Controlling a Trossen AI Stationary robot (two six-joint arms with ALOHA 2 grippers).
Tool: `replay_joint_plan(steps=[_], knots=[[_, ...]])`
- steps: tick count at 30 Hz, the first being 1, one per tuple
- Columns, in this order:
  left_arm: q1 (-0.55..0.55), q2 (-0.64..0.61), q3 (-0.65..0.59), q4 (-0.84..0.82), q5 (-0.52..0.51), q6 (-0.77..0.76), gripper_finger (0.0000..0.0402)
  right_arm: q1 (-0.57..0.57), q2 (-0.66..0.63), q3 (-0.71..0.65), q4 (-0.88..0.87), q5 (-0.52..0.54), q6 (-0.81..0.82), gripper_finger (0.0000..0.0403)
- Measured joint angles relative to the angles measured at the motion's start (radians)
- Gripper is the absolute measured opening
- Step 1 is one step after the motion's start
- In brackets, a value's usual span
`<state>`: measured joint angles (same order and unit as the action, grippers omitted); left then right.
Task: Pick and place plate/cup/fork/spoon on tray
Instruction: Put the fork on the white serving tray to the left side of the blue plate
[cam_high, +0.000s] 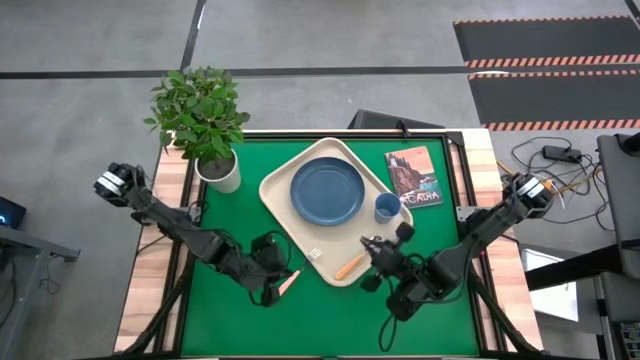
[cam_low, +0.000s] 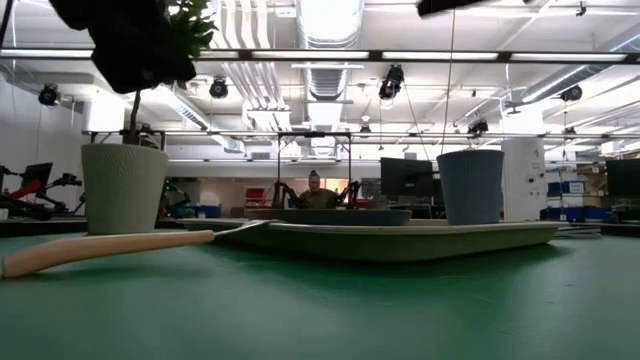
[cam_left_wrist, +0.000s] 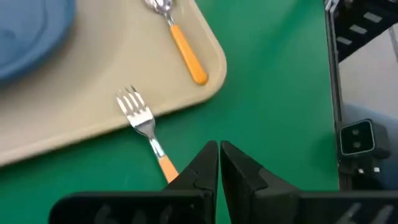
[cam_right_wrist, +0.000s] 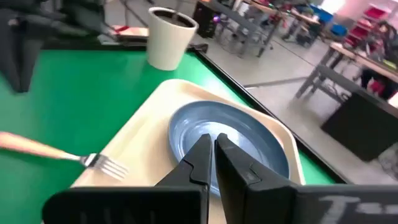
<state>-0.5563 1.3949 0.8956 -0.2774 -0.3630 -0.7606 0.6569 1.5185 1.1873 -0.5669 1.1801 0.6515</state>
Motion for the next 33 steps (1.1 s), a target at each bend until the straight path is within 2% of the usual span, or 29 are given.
replay_joint_plan(steps=[2, 8, 17, 20, 24, 28, 30, 33], knots=[[-0.013, 0.027, 0.000, 0.008, 0.000, -0.019, 0.0000, 0.000, -0.016, -0.030, -0.009, 0.016, 0.057, 0.0009], [-0.023, 0.154, 0.007, 0.034, -0.009, -0.022, 0.0000, -0.007, -0.062, -0.103, 0.001, 0.034, 0.095, 0.0009], [-0.012, 0.253, 0.007, 0.029, -0.001, -0.044, 0.0008, -0.009, -0.097, -0.125, 0.003, 0.023, 0.111, 0.0009], [-0.012, 0.269, 0.006, 0.035, 0.000, -0.045, 0.0039, -0.009, -0.097, -0.126, 0.003, 0.017, 0.110, 0.0009], [-0.007, 0.288, -0.003, 0.036, -0.002, -0.046, 0.0100, -0.009, -0.097, -0.126, 0.002, 0.016, 0.110, 0.0009], [-0.006, 0.288, -0.005, 0.040, -0.076, -0.045, 0.0156, -0.009, -0.097, -0.128, 0.002, 0.016, 0.109, 0.0009], [-0.006, 0.288, -0.009, 0.037, -0.104, -0.034, 0.0172, -0.009, -0.097, -0.128, 0.002, 0.016, 0.109, 0.0009], [-0.006, 0.292, -0.015, 0.069, -0.108, -0.017, 0.0175, -0.009, -0.097, -0.128, 0.002, 0.016, 0.108, 0.0009]])
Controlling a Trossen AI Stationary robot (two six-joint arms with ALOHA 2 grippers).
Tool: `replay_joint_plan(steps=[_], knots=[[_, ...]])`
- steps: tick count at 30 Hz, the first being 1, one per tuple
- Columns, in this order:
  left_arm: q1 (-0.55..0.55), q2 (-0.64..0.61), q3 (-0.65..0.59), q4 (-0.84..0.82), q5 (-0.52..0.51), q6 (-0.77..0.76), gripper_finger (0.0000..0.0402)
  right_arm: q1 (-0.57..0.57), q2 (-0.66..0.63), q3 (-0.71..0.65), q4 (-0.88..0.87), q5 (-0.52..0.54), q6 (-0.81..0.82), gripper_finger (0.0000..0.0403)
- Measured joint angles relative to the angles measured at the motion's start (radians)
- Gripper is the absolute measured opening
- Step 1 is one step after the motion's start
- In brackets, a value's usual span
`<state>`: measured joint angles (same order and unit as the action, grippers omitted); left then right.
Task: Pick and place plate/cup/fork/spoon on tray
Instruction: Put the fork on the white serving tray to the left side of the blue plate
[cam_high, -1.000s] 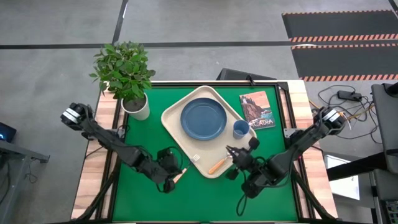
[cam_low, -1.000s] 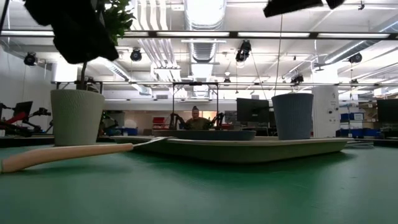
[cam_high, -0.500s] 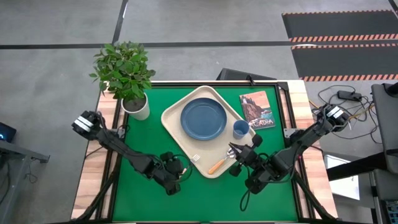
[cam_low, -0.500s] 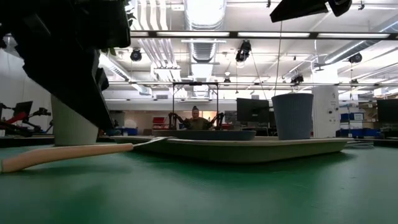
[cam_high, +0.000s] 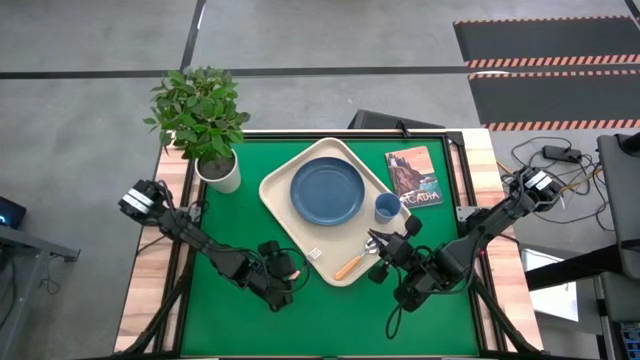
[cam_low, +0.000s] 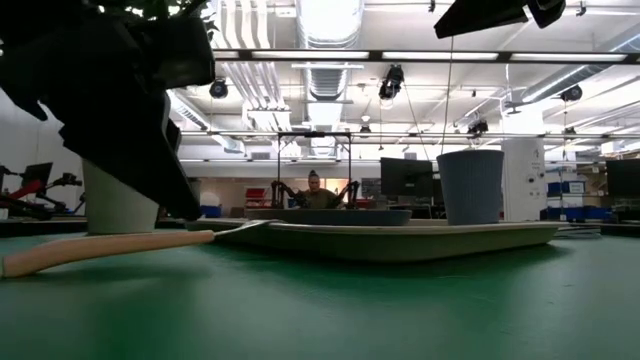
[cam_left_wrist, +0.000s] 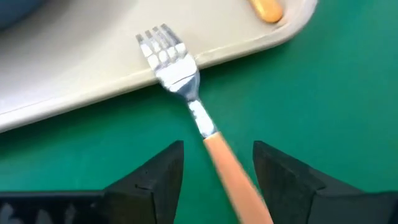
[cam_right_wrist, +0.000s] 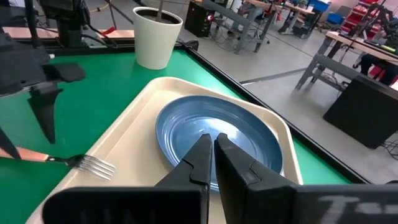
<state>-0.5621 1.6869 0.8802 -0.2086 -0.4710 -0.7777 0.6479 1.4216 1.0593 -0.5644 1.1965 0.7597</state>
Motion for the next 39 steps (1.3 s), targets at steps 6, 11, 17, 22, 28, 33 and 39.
replay_joint_plan(steps=[6, 11, 17, 22, 28, 33, 39], knots=[[0.000, 0.034, -0.002, 0.043, 0.000, 0.006, 0.0157, 0.000, 0.000, 0.000, 0.000, 0.000, 0.000, 0.0009], [0.000, 0.083, -0.003, 0.057, 0.001, -0.001, 0.0146, 0.000, 0.000, 0.000, 0.000, 0.000, 0.000, 0.0009], [0.002, 0.094, 0.006, 0.066, 0.030, -0.001, 0.0094, 0.000, 0.000, -0.001, 0.000, 0.000, 0.000, 0.0009], [0.006, 0.081, 0.004, 0.066, 0.070, -0.023, 0.0029, 0.000, 0.001, -0.001, 0.000, 0.000, 0.000, 0.0009], [0.013, 0.028, 0.000, 0.055, 0.093, -0.020, 0.0029, 0.000, 0.001, -0.001, 0.001, -0.049, -0.001, 0.0009], [0.013, -0.096, 0.000, 0.109, 0.211, 0.103, 0.0029, 0.000, 0.001, -0.001, 0.001, -0.176, -0.060, 0.0009], [0.012, -0.223, -0.008, 0.442, 0.442, 0.401, 0.0030, 0.002, 0.001, -0.018, 0.098, -0.356, -0.167, 0.0009]])
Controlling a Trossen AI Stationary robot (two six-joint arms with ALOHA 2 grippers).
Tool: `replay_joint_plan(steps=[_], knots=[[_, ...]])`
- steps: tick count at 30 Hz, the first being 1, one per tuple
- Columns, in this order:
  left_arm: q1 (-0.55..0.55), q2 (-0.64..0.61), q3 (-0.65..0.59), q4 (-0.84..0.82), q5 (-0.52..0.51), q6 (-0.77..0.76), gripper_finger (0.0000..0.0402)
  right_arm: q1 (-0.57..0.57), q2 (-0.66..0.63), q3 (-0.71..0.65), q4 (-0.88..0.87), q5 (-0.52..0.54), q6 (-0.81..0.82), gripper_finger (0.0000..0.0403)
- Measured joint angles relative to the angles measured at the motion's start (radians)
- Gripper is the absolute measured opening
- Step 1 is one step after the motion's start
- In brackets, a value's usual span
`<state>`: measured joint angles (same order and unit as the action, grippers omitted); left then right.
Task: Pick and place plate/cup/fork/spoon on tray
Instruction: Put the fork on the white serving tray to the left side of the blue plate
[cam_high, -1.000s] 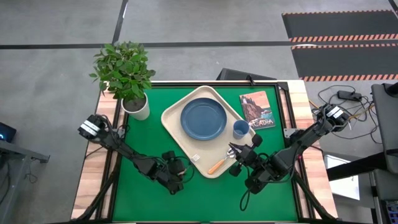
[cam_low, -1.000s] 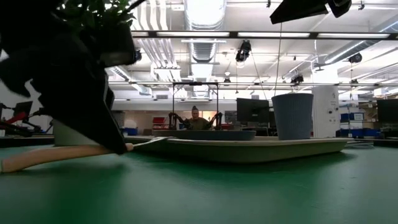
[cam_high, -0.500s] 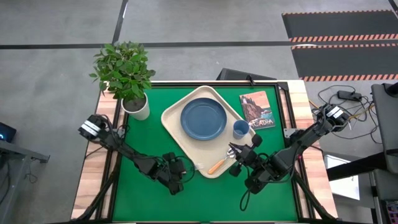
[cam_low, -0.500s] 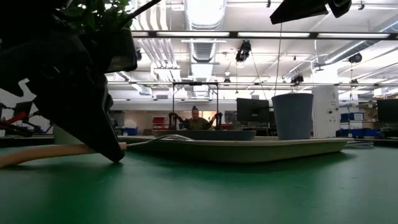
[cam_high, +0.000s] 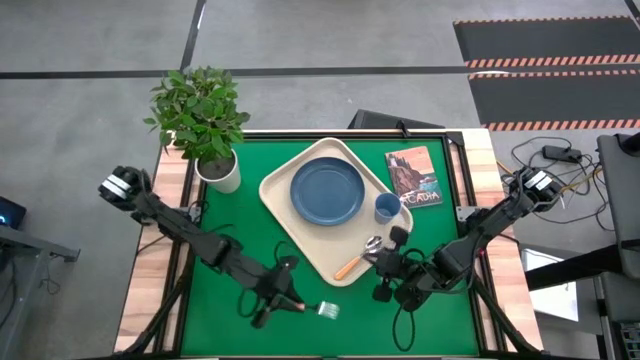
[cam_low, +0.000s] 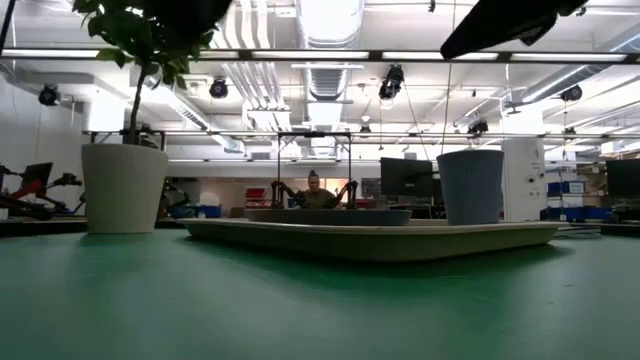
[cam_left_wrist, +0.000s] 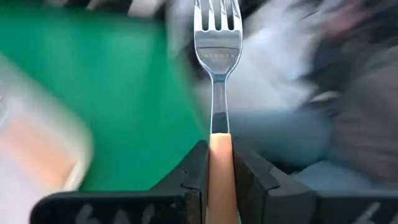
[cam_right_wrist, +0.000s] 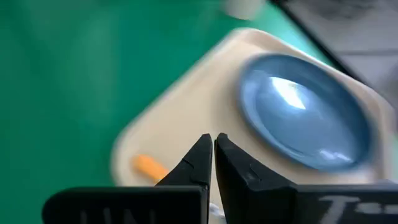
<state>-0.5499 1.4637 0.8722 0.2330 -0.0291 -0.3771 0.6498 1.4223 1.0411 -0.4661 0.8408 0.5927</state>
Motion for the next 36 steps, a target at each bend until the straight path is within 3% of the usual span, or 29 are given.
replay_joint_plan(steps=[3, 8, 10, 13, 16, 25, 30, 36], knots=[[0.000, -0.034, -0.004, 0.135, 0.067, 0.127, 0.0036, 0.000, 0.000, -0.050, 0.233, -0.090, -0.176, 0.0009], [0.015, -0.044, -0.009, 0.192, 0.092, 0.208, 0.0034, -0.006, 0.001, -0.162, 0.815, -0.246, -0.525, 0.0010], [0.022, -0.044, -0.009, 0.204, 0.102, 0.204, 0.0033, -0.020, 0.000, -0.189, 0.985, -0.327, -0.586, 0.0016], [0.027, -0.044, -0.010, 0.228, 0.103, 0.201, 0.0033, -0.054, -0.006, -0.197, 1.099, -0.480, -0.604, 0.0039], [0.029, -0.041, -0.011, 0.310, 0.104, 0.202, 0.0033, -0.086, 0.011, -0.178, 1.142, -0.573, -0.632, 0.0076], [0.059, -0.036, -0.012, 0.372, 0.124, 0.201, 0.0033, -0.114, 0.118, -0.031, 1.176, -0.615, -0.830, 0.0167], [0.067, -0.036, -0.012, 0.372, 0.131, 0.202, 0.0033, -0.142, 0.173, 0.064, 1.114, -0.627, -0.841, 0.0187], [0.071, -0.036, -0.013, 0.370, 0.136, 0.202, 0.0033, -0.176, 0.227, 0.175, 1.053, -0.744, -0.840, 0.0184]])
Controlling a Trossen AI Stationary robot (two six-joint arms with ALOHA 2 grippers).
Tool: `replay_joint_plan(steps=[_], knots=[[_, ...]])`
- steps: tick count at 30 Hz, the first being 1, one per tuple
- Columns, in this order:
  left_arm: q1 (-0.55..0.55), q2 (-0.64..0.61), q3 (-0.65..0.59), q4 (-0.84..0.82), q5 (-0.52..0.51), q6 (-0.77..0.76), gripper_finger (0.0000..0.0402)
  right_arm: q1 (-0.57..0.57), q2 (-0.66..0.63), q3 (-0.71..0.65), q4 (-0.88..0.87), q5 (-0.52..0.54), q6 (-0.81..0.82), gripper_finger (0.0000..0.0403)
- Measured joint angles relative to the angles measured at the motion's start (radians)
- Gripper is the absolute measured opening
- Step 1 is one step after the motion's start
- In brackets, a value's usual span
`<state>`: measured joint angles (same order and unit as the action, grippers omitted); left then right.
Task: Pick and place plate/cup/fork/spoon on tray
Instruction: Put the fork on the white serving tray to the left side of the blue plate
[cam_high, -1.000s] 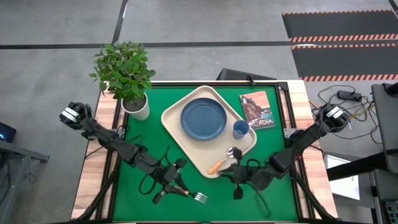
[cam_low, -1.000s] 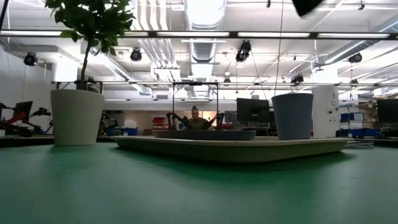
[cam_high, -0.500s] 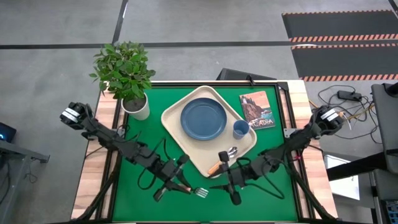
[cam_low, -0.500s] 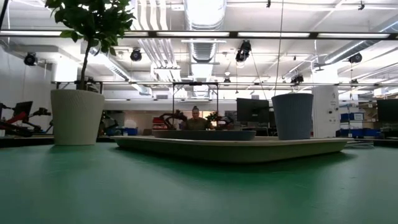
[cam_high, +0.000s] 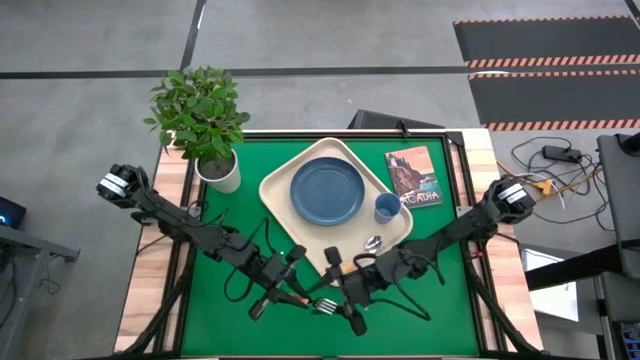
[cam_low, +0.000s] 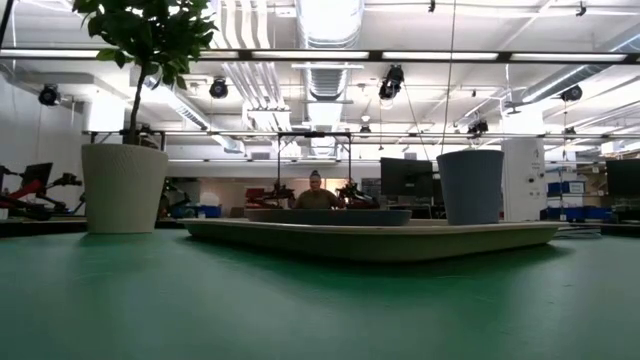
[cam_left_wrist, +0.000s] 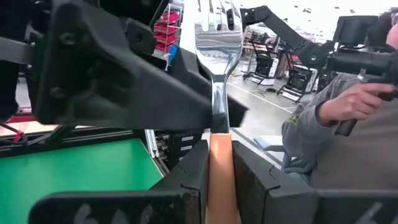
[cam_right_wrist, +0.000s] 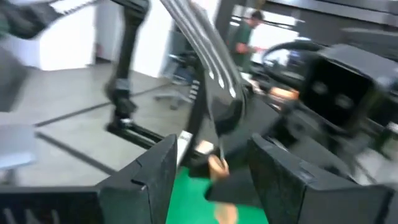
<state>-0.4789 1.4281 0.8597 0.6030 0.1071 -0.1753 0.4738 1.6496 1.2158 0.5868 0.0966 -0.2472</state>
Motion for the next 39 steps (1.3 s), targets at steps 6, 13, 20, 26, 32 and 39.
replay_joint_plan(steps=[6, 13, 20, 26, 32, 39], knots=[[-0.001, 0.000, 0.000, -0.003, 0.042, 0.000, 0.0035, -0.021, 0.031, 0.063, -0.009, -0.211, 0.000, 0.0144], [-0.001, 0.001, 0.000, -0.003, 0.057, 0.010, 0.0037, -0.025, 0.049, 0.090, -0.010, -0.220, -0.030, 0.0029], [0.000, 0.001, 0.000, -0.001, 0.056, 0.029, 0.0037, -0.027, 0.049, 0.090, -0.010, -0.224, -0.037, 0.0010], [0.001, 0.001, 0.000, 0.000, 0.051, 0.029, 0.0038, -0.031, 0.048, 0.090, -0.012, -0.228, -0.011, 0.0009], [0.006, 0.000, 0.000, 0.000, 0.051, 0.031, 0.0041, -0.031, 0.047, 0.090, -0.013, -0.227, -0.009, 0.0009], [0.013, -0.001, 0.000, -0.002, 0.024, 0.034, 0.0088, -0.037, 0.047, 0.090, -0.014, -0.228, 0.006, 0.0007]])
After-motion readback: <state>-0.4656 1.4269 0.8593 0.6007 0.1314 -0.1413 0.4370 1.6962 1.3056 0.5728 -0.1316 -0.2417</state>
